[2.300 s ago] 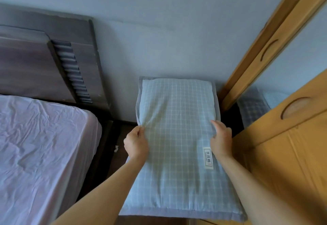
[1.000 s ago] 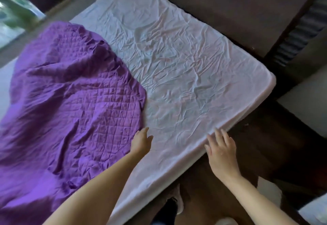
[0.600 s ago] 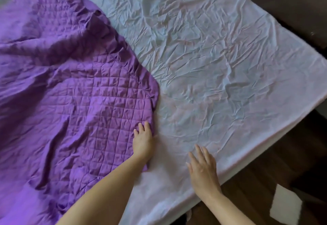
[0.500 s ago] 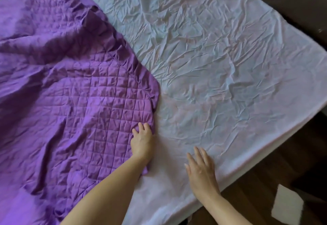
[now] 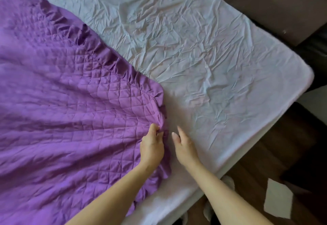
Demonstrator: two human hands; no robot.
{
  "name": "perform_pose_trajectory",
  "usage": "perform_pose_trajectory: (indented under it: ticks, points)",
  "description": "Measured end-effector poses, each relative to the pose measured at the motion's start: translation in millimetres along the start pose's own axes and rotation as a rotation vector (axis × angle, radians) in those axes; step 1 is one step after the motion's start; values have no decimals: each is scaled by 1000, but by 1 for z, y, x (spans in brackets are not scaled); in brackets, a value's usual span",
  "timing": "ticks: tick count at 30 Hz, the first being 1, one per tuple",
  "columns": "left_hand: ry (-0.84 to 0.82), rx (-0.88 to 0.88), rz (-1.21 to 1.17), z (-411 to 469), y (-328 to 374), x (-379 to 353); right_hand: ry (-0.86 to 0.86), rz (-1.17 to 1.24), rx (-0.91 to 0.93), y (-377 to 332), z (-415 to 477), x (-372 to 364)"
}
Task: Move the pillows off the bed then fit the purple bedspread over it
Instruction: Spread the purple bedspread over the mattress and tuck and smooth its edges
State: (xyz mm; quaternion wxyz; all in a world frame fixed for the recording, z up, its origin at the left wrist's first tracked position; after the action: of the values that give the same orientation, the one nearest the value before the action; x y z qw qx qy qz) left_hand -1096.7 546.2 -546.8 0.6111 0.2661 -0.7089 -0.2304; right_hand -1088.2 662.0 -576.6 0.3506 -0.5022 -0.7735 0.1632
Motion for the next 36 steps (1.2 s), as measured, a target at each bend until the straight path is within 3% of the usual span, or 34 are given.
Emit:
perform_pose_trajectory:
  ticks: [3,6,9,16,19,21,24,26,29,31,34,36]
  points:
    - [27,-5,-51,-1,28,-18,-77,302,-122,-3,5,28]
    - [-5,-23,-101,-3,64,-41,-115,548,-128,-3,10,59]
    - [-69,-48,-147,-6,99,-71,-91,678,-167,12,17,94]
    - [-280,-84,-71,6,148,-113,193,377,-18,48,34,177]
    - [-177,-126,56,39,145,-79,348,135,161,46,26,180]
    - [-53,-153,101,69,136,-46,426,-61,409,37,14,161]
    - [-97,-427,209,109,117,-5,453,-400,738,27,-13,103]
    - [-338,-657,362,121,97,6,374,-539,849,29,-34,59]
    - [-866,-689,841,110,60,12,268,-702,859,45,-51,11]
    - [-1016,-687,1038,99,31,18,270,-688,839,55,-50,1]
    - [-853,-730,997,87,-9,31,411,-573,737,60,-33,13]
    - [-715,-813,973,84,-28,33,469,-569,577,58,-14,21]
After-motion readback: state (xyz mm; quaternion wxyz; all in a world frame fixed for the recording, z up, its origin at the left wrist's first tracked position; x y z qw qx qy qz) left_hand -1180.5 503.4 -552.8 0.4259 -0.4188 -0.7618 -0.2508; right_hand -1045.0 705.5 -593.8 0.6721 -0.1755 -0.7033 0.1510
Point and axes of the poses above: each hand's wrist, its own z-axis towards the middle knuckle, its own x-axis out of the back of the hand, y = z × x, the point moved 1 cm from there along z, towards the middle knuckle, and after that the axes turned 15 degrees about -x, right-handed, at the moved point
